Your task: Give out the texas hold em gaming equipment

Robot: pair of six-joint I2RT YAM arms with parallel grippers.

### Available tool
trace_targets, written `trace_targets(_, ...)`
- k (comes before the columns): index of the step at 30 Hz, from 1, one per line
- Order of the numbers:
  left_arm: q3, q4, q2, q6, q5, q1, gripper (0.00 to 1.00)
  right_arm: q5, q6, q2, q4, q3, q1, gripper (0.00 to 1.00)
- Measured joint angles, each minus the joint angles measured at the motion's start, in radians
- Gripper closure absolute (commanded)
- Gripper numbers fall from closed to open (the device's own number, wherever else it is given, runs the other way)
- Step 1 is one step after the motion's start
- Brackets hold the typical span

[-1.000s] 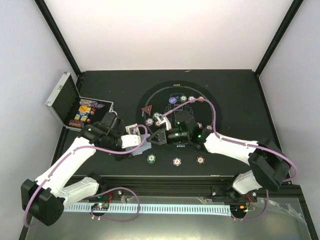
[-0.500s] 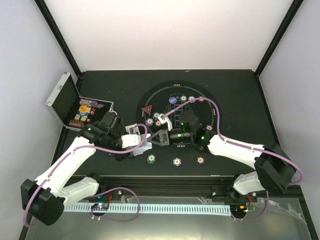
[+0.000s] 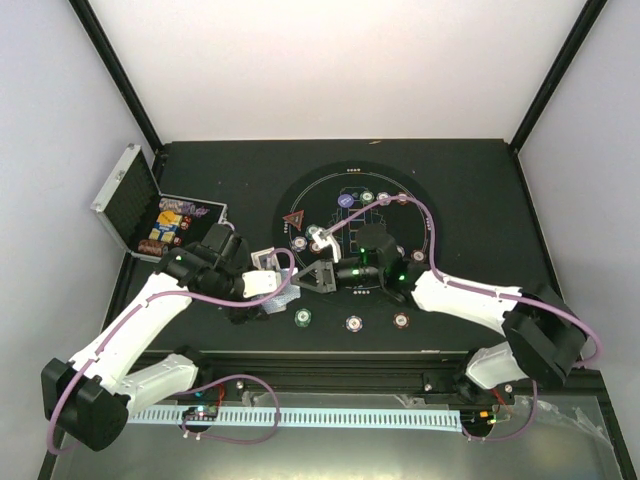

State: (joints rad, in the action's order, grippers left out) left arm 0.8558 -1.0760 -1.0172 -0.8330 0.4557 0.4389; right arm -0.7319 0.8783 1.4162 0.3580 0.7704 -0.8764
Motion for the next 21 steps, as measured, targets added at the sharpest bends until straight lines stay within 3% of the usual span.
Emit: trace_targets(21, 0.0, -0.008, 0.0, 0.009, -0.007, 0.0, 0.98, 0.16, 0.055, 0.009, 0.014, -0.041, -0.043, 0.98)
